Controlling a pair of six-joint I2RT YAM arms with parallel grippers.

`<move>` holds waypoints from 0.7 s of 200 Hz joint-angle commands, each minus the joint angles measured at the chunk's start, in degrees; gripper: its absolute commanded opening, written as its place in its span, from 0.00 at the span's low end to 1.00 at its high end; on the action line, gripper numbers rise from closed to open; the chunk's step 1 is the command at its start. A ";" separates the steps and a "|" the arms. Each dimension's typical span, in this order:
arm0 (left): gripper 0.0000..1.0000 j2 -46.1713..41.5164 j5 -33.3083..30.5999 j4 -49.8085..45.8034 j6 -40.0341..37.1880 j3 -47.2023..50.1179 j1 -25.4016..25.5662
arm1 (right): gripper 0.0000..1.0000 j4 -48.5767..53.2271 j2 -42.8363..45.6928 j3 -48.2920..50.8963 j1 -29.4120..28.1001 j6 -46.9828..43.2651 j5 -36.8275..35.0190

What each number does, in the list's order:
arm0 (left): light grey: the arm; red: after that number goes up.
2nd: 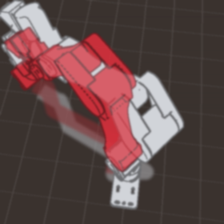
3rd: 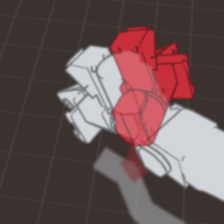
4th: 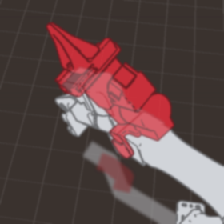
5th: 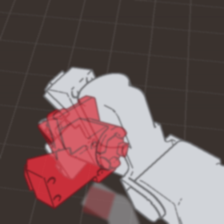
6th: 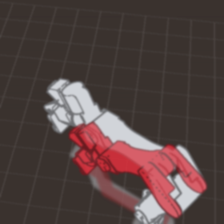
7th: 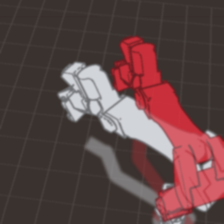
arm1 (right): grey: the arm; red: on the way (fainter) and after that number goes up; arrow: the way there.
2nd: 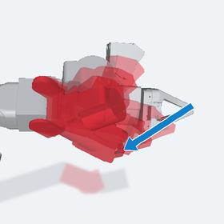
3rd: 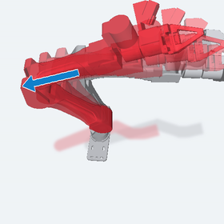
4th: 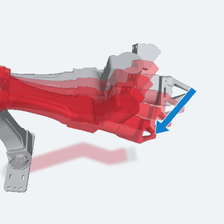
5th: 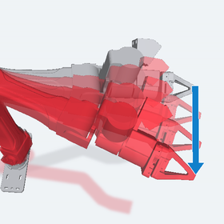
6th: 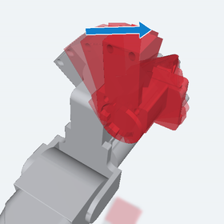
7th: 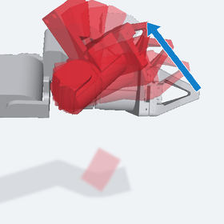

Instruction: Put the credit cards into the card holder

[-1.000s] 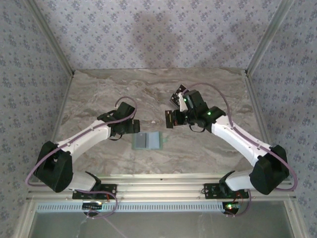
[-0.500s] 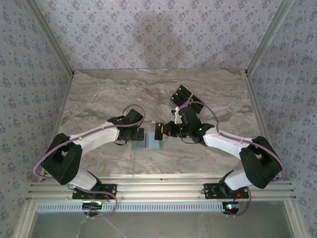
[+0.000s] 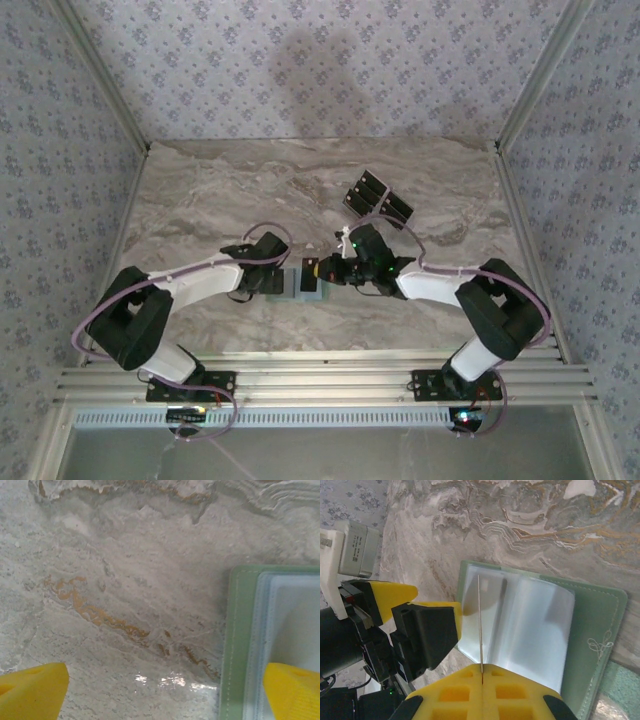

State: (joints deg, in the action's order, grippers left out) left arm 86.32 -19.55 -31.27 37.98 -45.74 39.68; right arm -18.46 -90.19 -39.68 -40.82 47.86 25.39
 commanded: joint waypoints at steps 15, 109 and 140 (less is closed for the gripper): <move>1.00 0.45 -2.15 -0.89 2.09 0.69 0.65 | 0.00 -5.76 -1.54 2.05 -0.23 1.46 1.37; 1.00 0.48 -2.67 -1.68 4.31 2.52 1.36 | 0.00 -16.90 -6.33 5.11 -0.27 3.54 2.34; 1.00 0.51 -2.72 -1.74 4.59 2.67 1.46 | 0.00 -19.82 -7.26 5.89 -0.24 4.62 2.51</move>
State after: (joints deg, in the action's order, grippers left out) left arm 86.37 -21.28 -30.81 41.91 -44.51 40.69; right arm -33.71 -96.29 -34.61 -40.82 51.00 26.92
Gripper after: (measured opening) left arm 0.997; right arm 0.066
